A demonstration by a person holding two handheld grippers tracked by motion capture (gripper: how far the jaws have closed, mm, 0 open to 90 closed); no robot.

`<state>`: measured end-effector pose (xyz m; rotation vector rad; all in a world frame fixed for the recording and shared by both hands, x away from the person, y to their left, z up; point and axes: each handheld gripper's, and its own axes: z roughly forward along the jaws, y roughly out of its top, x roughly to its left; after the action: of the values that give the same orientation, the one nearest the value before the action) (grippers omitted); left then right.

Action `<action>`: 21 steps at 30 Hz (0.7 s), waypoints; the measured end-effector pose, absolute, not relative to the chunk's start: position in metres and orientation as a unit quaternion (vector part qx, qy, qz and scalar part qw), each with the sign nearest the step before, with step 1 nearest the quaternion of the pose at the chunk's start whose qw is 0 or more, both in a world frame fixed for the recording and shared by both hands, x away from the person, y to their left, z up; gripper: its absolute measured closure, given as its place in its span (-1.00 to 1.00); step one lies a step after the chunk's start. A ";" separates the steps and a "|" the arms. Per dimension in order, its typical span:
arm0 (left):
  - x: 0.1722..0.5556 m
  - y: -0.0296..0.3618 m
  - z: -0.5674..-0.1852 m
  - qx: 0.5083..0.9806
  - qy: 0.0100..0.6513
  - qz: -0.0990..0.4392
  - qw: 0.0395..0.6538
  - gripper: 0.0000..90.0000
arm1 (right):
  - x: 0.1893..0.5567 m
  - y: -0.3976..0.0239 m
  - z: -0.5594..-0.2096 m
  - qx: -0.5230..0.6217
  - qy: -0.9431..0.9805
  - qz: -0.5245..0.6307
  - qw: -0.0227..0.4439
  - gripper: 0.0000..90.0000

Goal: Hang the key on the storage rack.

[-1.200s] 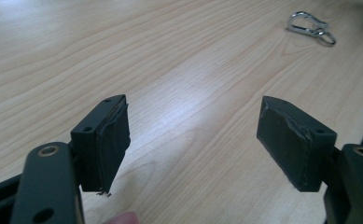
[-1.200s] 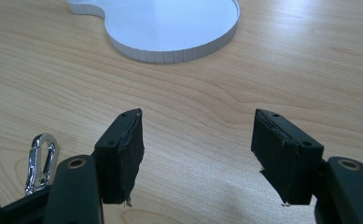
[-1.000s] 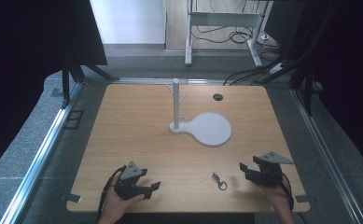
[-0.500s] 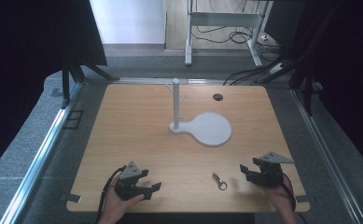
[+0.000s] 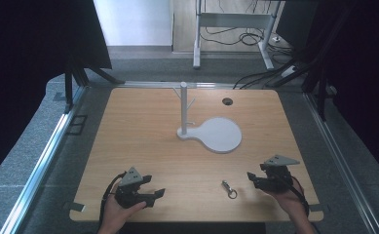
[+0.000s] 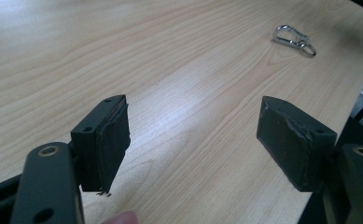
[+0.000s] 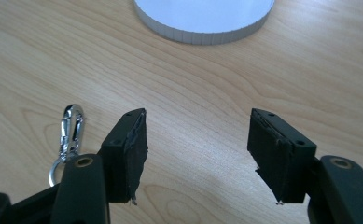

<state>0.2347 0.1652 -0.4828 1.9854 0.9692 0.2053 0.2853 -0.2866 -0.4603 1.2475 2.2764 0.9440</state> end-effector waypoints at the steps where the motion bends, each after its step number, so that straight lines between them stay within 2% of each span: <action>1: 0.234 0.165 -0.481 0.802 0.388 0.083 0.446 -0.42 | 0.285 -0.285 -0.453 0.437 0.816 0.329 0.188 -0.14; 16: 0.234 0.172 -0.478 0.800 0.391 0.083 0.447 -0.42 | 0.294 -0.274 -0.434 0.431 0.844 0.281 0.149 0.01; 17: 0.234 0.171 -0.478 0.800 0.392 0.082 0.447 -0.42 | 0.294 -0.271 -0.432 0.422 0.852 0.273 0.147 0.12; 21: 0.234 0.169 -0.479 0.803 0.389 0.081 0.445 -0.42 | 0.294 -0.266 -0.429 0.411 0.864 0.257 0.138 0.14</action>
<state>0.2337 0.1688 -0.4789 1.9888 0.9640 0.1999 0.2944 -0.2661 -0.4285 1.1875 2.4977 0.7441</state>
